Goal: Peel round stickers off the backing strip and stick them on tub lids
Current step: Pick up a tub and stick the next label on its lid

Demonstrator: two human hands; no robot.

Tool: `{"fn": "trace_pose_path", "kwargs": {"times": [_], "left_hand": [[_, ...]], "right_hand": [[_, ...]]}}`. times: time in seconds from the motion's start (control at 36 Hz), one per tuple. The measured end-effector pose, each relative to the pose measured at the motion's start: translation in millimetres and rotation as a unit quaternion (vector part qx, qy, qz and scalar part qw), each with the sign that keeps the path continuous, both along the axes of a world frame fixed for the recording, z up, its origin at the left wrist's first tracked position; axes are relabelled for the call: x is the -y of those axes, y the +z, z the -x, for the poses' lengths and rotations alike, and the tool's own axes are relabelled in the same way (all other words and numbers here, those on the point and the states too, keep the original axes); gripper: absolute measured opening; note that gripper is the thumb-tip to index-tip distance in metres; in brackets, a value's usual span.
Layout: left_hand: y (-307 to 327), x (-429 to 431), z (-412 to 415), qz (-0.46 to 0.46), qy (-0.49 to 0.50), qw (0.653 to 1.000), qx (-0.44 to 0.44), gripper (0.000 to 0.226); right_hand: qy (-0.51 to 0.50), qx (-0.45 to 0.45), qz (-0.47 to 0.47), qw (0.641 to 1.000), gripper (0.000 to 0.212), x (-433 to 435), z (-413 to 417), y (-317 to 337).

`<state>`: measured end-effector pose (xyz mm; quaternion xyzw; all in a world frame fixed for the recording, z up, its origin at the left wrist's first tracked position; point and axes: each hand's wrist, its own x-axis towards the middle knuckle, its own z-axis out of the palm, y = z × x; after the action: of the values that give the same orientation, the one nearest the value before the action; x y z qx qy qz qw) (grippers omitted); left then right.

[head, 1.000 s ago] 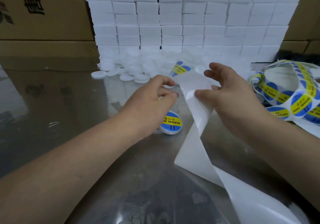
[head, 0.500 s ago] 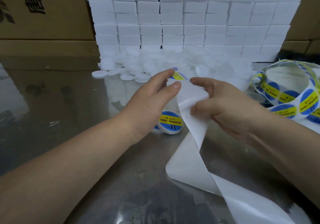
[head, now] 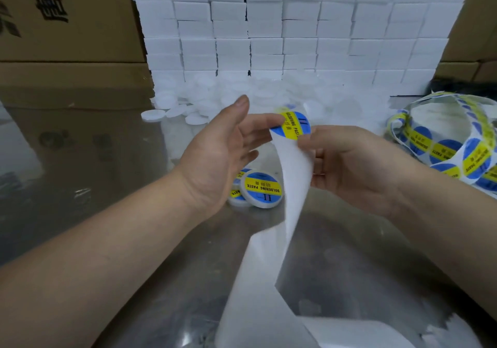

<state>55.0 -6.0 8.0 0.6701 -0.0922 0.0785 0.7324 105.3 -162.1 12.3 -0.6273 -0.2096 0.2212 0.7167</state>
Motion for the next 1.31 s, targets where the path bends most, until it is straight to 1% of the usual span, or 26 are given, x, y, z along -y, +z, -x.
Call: {"fn": "trace_pose_path", "kwargs": {"times": [0.06,0.08,0.14,0.19,0.22,0.28,0.33,0.39,0.44,0.5,0.56,0.64,0.78,0.83,0.89,0.92,0.97,1.0,1.03,1.08,1.11,1.25,1.31], "left_hand": [[-0.1,1.1,-0.3,-0.002,0.0,1.0,0.005,0.054],[0.5,1.4,-0.7,-0.007,0.013,1.0,0.006,0.05],[2.0,-0.9,-3.3,-0.039,0.076,0.996,0.006,0.031],[2.8,-5.3,-8.6,-0.065,0.155,0.986,0.011,0.02],[3.1,-7.7,-11.5,-0.074,0.189,0.979,0.017,0.018],[3.1,-12.8,-18.7,-0.098,0.237,0.967,0.014,0.017],[3.8,-18.5,-29.0,-0.133,0.26,0.956,-0.003,0.016],[7.1,-24.1,-42.5,-0.201,0.268,0.942,-0.014,0.019],[12.4,-27.8,-57.2,-0.28,0.265,0.922,-0.015,0.023],[17.1,-29.9,-73.3,-0.379,0.257,0.889,-0.018,0.025],[18.7,-31.6,-91.1,-0.476,0.24,0.846,-0.03,0.028],[15.1,-35.7,-119.6,-0.61,0.217,0.761,-0.043,0.038],[4.9,-31.1,-158.9,-0.747,0.153,0.645,-0.04,0.06],[0.3,-27.2,-171.1,-0.773,0.143,0.618,-0.036,0.067],[-3.6,-25.3,-180.4,-0.78,0.139,0.609,-0.044,0.071],[-5.1,-25.3,-184.5,-0.777,0.137,0.612,-0.054,0.072],[-6.7,-25.6,-189.5,-0.763,0.129,0.628,-0.075,0.072],[-7.0,-25.0,-190.8,-0.758,0.125,0.636,-0.074,0.067],[-7.2,-24.1,-191.2,-0.756,0.122,0.64,-0.061,0.058],[-6.6,-21.9,-189.0,-0.761,0.136,0.634,-0.011,0.03],[-6.1,-21.0,-187.3,-0.764,0.152,0.627,0.01,0.02],[-3.6,-19.2,-183.4,-0.756,0.208,0.618,0.054,0.011],[-2.1,-20.8,-182.7,-0.754,0.219,0.617,0.058,0.015]], "right_hand": [[-0.02,0.021,-0.003,1.0,0.017,-1.1,1.0,-0.3],[-0.057,0.029,-0.004,0.998,0.017,-1.6,-1.0,-0.7],[-0.176,0.022,-0.008,0.984,0.015,-0.5,-6.6,0.7],[-0.285,-0.004,-0.007,0.959,0.002,4.0,-16.0,3.7],[-0.318,-0.01,-0.003,0.948,0.009,6.6,-19.9,4.8],[-0.35,-0.015,0.004,0.937,0.011,10.2,-27.7,3.6],[-0.364,-0.007,0.031,0.931,0.01,9.8,-29.7,1.4],[-0.378,0.007,0.057,0.924,0.006,9.0,-31.1,-1.7],[-0.379,0.021,0.071,0.922,0.013,10.1,-33.8,-4.9],[-0.373,0.033,0.068,0.925,0.021,10.9,-34.3,-5.9],[-0.346,0.048,0.061,0.935,0.023,10.9,-32.2,-6.7],[-0.313,0.064,0.059,0.946,0.027,10.4,-28.9,-10.0],[-0.325,0.08,0.071,0.94,0.023,7.1,-31.0,-12.7],[-0.324,0.086,0.067,0.94,0.023,6.4,-30.9,-13.8],[-0.316,0.087,0.06,0.943,0.024,7.2,-31.5,-15.2],[-0.312,0.086,0.057,0.944,0.024,7.7,-31.6,-15.5],[-0.303,0.084,0.047,0.948,0.027,8.1,-31.1,-15.6],[-0.299,0.083,0.042,0.95,0.028,8.2,-30.8,-15.4],[-0.295,0.083,0.037,0.951,0.029,8.3,-30.6,-15.4],[-0.289,0.088,0.038,0.952,0.029,8.3,-30.3,-15.5],[-0.286,0.091,0.039,0.953,0.029,8.2,-29.8,-15.5],[-0.279,0.102,0.047,0.954,0.037,5.7,-28.3,-16.0],[-0.28,0.104,0.044,0.953,0.033,4.9,-28.1,-15.7]]}}
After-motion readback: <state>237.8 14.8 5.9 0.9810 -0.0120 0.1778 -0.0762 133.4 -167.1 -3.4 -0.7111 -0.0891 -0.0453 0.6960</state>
